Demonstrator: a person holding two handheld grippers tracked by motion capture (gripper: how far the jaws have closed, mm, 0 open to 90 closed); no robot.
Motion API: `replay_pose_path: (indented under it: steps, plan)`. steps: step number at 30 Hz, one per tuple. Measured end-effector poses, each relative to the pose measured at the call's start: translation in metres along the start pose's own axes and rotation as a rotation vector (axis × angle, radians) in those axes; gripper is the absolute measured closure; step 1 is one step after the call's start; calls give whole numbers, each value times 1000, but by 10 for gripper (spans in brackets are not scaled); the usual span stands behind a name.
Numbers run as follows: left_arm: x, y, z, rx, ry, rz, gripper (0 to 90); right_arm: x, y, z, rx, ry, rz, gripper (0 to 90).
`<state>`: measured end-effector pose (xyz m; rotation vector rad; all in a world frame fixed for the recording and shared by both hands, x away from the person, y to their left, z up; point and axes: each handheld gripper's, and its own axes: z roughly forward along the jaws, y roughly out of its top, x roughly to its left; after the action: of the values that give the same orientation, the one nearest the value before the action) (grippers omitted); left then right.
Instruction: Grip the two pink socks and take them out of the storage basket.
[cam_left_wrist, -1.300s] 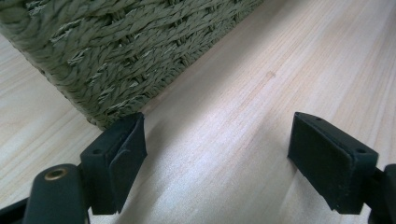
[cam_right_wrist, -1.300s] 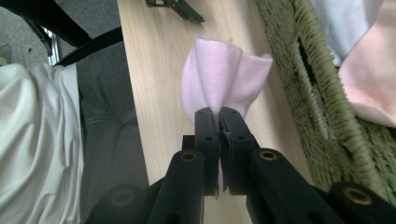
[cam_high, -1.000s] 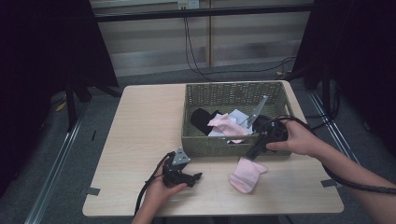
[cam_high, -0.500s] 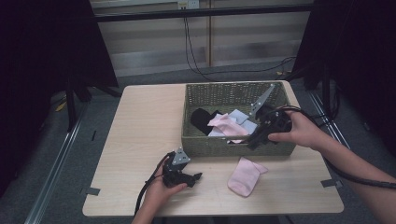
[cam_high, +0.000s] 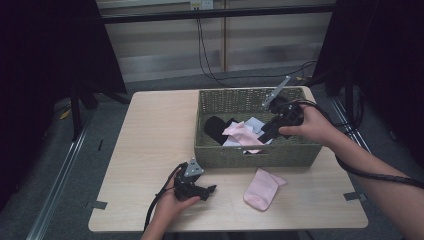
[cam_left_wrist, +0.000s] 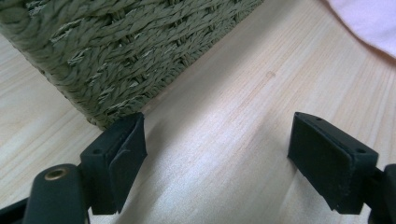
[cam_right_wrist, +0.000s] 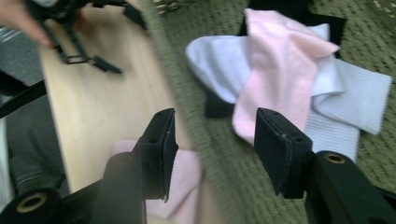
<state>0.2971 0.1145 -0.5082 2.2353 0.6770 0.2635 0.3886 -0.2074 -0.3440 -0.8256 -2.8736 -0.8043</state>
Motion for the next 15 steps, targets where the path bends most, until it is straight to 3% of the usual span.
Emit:
replay_pose_path:
  steps: [9, 15]
  plan:
    - [0, 0, 0, -1, -3, 0, 186, -27, 6, 31, 32, -63, 63, 430]
    - [0, 0, 0, -1, -2, 0, 187, -40, 10, 48, 15, -77, 95, 445]
